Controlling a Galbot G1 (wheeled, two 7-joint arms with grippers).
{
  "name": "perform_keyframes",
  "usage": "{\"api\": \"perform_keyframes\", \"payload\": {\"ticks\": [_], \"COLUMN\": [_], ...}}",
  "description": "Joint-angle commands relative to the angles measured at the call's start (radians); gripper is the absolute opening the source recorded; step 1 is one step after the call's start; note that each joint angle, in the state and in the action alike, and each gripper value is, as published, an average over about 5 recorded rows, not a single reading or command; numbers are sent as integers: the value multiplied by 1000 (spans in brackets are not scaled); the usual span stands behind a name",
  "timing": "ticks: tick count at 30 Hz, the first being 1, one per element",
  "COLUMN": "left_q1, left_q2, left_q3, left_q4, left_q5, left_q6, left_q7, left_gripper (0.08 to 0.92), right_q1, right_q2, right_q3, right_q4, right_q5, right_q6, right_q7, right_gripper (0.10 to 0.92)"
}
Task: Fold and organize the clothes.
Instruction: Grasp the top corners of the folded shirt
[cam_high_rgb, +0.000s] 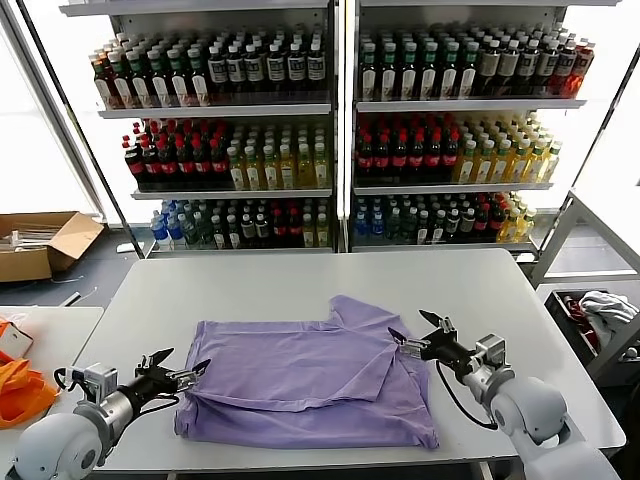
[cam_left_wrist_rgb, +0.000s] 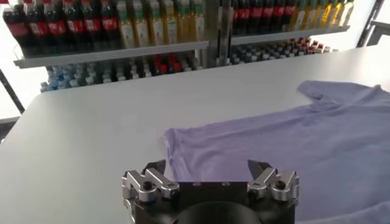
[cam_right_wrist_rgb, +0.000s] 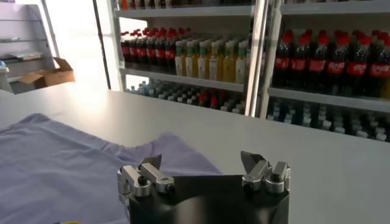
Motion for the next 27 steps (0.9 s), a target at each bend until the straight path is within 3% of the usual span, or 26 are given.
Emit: {"api": "perform_keyframes", "payload": {"ticks": [1, 12, 27], "left_q1": [-353, -554, -542], "left_q2": [41, -19, -33], "left_q3": [226, 373, 391], "left_q4": [255, 460, 481], "left_q5": [-34, -29, 1], "left_q6": [1, -12, -14], "left_q7": [5, 13, 33], "left_gripper": [823, 823, 823], "right_q1": [222, 286, 331], "right_q2": [26, 65, 89], "right_q3": [-115, -184, -256], "right_q4": [-200, -310, -379], "right_q5": [19, 9, -12], "right_q6": [-64, -77, -75], "right_q7": [-1, 4, -33], "right_gripper": [823, 823, 817]}}
